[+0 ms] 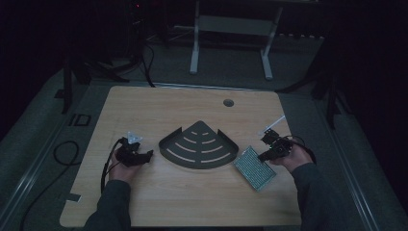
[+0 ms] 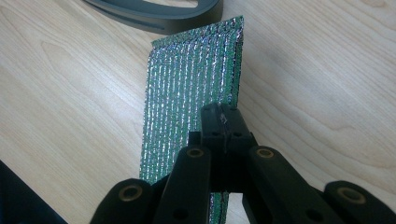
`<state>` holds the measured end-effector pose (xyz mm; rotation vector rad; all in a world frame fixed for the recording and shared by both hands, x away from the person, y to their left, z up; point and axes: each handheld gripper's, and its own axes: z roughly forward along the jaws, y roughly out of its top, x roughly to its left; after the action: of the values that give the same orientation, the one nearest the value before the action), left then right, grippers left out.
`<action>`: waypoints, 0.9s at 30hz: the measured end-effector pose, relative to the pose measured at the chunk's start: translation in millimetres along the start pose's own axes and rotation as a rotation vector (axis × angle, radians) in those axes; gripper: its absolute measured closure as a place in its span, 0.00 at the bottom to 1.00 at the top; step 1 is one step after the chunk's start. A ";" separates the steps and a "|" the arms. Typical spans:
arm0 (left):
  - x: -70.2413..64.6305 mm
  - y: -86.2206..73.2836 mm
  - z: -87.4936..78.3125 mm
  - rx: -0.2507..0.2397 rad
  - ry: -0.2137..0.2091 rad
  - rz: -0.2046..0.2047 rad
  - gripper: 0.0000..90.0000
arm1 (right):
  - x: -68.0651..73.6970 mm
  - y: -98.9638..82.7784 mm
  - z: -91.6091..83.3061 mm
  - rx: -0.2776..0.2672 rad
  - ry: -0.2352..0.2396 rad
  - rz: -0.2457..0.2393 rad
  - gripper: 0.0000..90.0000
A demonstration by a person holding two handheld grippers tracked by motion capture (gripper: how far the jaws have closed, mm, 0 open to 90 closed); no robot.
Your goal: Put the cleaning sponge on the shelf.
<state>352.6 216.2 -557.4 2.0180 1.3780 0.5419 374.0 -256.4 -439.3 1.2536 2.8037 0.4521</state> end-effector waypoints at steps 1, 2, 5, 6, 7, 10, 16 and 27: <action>0.1 0.0 0.0 0.000 0.000 0.001 0.38 | -0.7 0.5 -1.4 -0.003 -0.002 0.002 1.00; 0.0 0.0 0.0 0.000 0.000 0.000 0.38 | -1.6 1.1 -3.3 -0.004 -0.001 0.003 1.00; 0.0 0.0 0.1 0.000 0.000 0.000 0.38 | -2.2 1.6 -6.0 -0.010 -0.003 0.005 1.00; -0.1 0.1 0.1 0.000 0.000 -0.001 0.38 | -2.8 2.9 -10.4 -0.012 -0.007 0.004 1.00; -0.1 0.1 0.1 0.000 0.000 -0.001 0.38 | -3.2 3.4 -11.9 -0.013 -0.010 0.002 1.00; -0.2 0.1 0.2 -0.001 0.001 0.000 0.38 | -4.3 5.2 -16.4 -0.017 -0.017 0.003 1.00; -0.2 0.3 0.4 -0.001 0.000 0.003 0.38 | -5.6 10.4 -24.9 -0.019 -0.019 -0.007 1.00; -0.2 0.4 0.3 0.001 0.001 0.004 0.38 | -5.5 29.3 -34.1 -0.033 -0.013 -0.020 1.00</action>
<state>353.0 215.9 -557.3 2.0220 1.3755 0.5441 393.7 -250.4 -398.9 1.2167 2.7838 0.4848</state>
